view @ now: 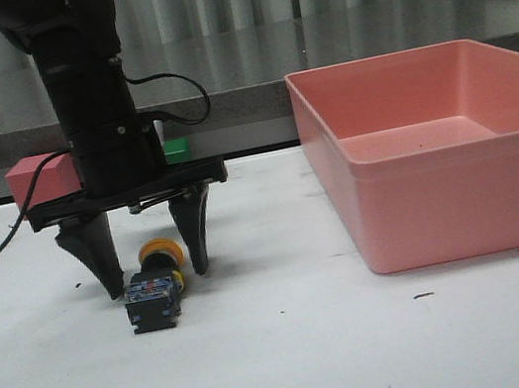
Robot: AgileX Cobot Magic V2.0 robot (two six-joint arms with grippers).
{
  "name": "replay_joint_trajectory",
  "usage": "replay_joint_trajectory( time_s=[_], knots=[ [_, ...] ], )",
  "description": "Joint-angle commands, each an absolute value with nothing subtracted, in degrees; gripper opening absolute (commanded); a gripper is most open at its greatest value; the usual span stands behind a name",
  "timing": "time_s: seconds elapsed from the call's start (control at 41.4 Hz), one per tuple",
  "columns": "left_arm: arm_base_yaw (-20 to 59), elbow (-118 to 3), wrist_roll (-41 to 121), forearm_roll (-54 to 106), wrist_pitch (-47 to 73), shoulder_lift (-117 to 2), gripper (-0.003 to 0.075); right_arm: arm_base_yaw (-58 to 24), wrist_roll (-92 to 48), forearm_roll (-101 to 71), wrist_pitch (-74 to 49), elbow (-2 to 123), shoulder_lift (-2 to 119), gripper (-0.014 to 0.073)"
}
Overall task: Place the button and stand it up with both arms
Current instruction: 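Lower the left gripper over the button and grasp its yellow cap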
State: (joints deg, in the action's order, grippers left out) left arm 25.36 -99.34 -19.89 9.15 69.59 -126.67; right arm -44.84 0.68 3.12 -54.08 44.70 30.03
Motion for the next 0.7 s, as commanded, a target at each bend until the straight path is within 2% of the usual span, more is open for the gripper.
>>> replay_joint_trajectory(
  time_s=[0.0,0.579,0.676],
  knots=[
    [25.85,-100.92,-20.66,10.09,72.42,-123.31,0.0442,-44.86,0.0,3.6,-50.32,46.0,30.26,0.057],
    [25.9,-100.92,-20.66,10.22,72.42,-123.31,0.0437,-44.86,0.0,3.6,-50.32,46.0,30.26,0.057],
    [26.28,-100.92,-20.66,10.3,72.42,-123.31,0.0387,-44.86,0.0,3.6,-50.32,46.0,30.26,0.057]
  ],
)
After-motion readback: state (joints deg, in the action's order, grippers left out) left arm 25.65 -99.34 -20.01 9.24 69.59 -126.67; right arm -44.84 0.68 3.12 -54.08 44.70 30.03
